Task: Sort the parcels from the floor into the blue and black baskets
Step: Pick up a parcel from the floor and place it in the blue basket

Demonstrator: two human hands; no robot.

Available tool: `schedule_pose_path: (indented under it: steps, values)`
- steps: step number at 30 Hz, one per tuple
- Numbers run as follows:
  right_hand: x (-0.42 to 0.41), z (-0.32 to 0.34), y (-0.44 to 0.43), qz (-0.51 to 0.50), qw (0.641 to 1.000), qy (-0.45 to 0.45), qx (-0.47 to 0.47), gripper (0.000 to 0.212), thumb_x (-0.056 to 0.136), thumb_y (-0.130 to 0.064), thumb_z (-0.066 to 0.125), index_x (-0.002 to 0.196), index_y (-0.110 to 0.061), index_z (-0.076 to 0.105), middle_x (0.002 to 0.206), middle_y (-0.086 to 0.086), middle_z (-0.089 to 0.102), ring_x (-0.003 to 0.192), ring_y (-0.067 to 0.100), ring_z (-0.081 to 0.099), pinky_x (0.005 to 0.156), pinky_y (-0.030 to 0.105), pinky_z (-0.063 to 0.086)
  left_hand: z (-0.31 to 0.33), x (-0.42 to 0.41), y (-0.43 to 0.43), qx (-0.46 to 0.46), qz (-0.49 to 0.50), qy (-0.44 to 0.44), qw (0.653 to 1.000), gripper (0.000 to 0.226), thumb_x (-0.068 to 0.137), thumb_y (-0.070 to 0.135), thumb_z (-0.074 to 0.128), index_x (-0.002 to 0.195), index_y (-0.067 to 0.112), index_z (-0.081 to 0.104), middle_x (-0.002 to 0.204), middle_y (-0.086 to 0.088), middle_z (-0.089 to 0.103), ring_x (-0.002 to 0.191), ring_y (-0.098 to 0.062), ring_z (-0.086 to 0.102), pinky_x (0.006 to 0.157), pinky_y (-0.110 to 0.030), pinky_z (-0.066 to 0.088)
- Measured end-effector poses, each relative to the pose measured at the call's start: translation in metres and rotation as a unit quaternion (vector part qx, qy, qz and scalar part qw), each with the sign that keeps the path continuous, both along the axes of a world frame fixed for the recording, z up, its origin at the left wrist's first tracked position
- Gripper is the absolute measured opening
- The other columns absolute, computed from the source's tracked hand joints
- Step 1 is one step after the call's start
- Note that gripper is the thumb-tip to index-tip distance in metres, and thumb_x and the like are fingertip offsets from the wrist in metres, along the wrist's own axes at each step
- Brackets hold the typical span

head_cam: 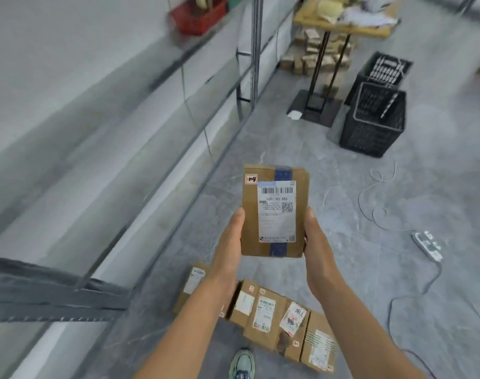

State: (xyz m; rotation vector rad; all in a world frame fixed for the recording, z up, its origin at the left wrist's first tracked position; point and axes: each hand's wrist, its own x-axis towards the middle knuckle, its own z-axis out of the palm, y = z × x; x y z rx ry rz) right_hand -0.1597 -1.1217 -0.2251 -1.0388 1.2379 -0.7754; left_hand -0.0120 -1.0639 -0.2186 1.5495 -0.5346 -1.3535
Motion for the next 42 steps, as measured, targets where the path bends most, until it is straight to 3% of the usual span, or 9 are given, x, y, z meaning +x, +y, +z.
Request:
schedule_pose_path:
  steps: [3,5,10,15,21,27,32,37,42]
  values:
    - [0.014,0.047,-0.002,0.038,0.999,-0.009,-0.035,0.051,0.107,-0.065,0.025,0.141,-0.047,0.059,0.128,-0.022,0.071,0.115,-0.006,0.065,0.097,0.025,0.043,0.050,0.010,0.014,-0.036,0.030,-0.036,0.998,0.043,0.099,0.075,0.031,0.121,0.059,0.065,0.129,0.025,0.066,0.126,0.002,0.056,0.114,-0.035,0.039]
    - [0.023,0.073,0.001,0.069,0.996,-0.017,-0.057,0.052,0.107,-0.064,0.024,0.142,-0.046,0.059,0.128,-0.021,0.072,0.115,-0.004,0.066,0.098,0.025,0.044,0.080,0.014,0.026,-0.061,0.055,-0.054,0.995,0.052,0.091,0.081,0.030,0.125,0.061,0.063,0.136,0.022,0.064,0.132,-0.002,0.053,0.121,-0.045,0.032]
    - [0.049,0.125,0.022,0.152,0.983,-0.041,-0.096,0.051,0.108,-0.062,0.023,0.144,-0.046,0.056,0.127,-0.023,0.069,0.112,-0.009,0.062,0.092,0.021,0.042,0.140,0.021,0.075,-0.092,0.129,-0.082,0.984,0.052,0.096,0.079,0.029,0.132,0.058,0.061,0.139,0.020,0.063,0.134,-0.003,0.051,0.124,-0.048,0.029]
    - [0.082,0.159,0.062,0.241,0.962,-0.071,-0.109,0.054,0.107,-0.066,0.023,0.146,-0.047,0.055,0.133,-0.021,0.066,0.112,-0.011,0.058,0.105,0.033,0.037,0.174,0.033,0.134,-0.106,0.218,-0.096,0.965,0.052,0.103,0.067,0.026,0.139,0.048,0.058,0.139,0.020,0.063,0.132,-0.001,0.053,0.121,-0.042,0.033]
    - [0.134,0.186,0.139,0.351,0.925,-0.081,-0.119,0.042,0.109,-0.059,0.022,0.129,-0.052,0.058,0.101,-0.041,0.070,0.092,-0.025,0.062,0.080,0.016,0.040,0.193,0.055,0.229,-0.108,0.314,-0.135,0.934,0.057,0.095,0.080,0.026,0.135,0.056,0.058,0.141,0.023,0.061,0.139,-0.007,0.048,0.124,-0.055,0.024]
    - [0.190,0.198,0.248,0.454,0.877,-0.097,-0.126,0.046,0.107,-0.063,0.023,0.132,-0.051,0.059,0.105,-0.035,0.072,0.091,-0.022,0.064,0.078,0.016,0.041,0.207,0.071,0.352,-0.105,0.430,-0.127,0.887,0.056,0.102,0.070,0.027,0.145,0.045,0.053,0.144,0.017,0.060,0.135,-0.005,0.050,0.119,-0.036,0.032]
    - [0.227,0.206,0.371,0.527,0.835,-0.103,-0.116,0.039,0.108,-0.061,0.025,0.125,-0.052,0.060,0.097,-0.038,0.072,0.086,-0.019,0.067,0.066,0.007,0.047,0.211,0.077,0.476,-0.111,0.513,-0.153,0.837,0.056,0.098,0.071,0.028,0.139,0.048,0.057,0.139,0.019,0.063,0.131,-0.004,0.053,0.123,-0.048,0.031]
    - [0.248,0.204,0.511,0.601,0.785,-0.105,-0.107,0.044,0.108,-0.063,0.026,0.135,-0.049,0.058,0.115,-0.031,0.067,0.105,-0.012,0.060,0.079,0.015,0.043,0.208,0.073,0.617,-0.095,0.581,-0.164,0.792,0.056,0.097,0.075,0.029,0.137,0.050,0.060,0.136,0.023,0.065,0.134,-0.004,0.053,0.123,-0.050,0.030]
    - [0.258,0.202,0.646,0.676,0.724,-0.095,-0.100,0.047,0.110,-0.058,0.022,0.137,-0.043,0.057,0.107,-0.031,0.066,0.081,-0.020,0.065,0.063,0.009,0.045,0.201,0.053,0.745,-0.071,0.653,-0.160,0.736,0.051,0.104,0.068,0.025,0.129,0.049,0.066,0.127,0.025,0.069,0.124,0.001,0.058,0.121,-0.047,0.034]
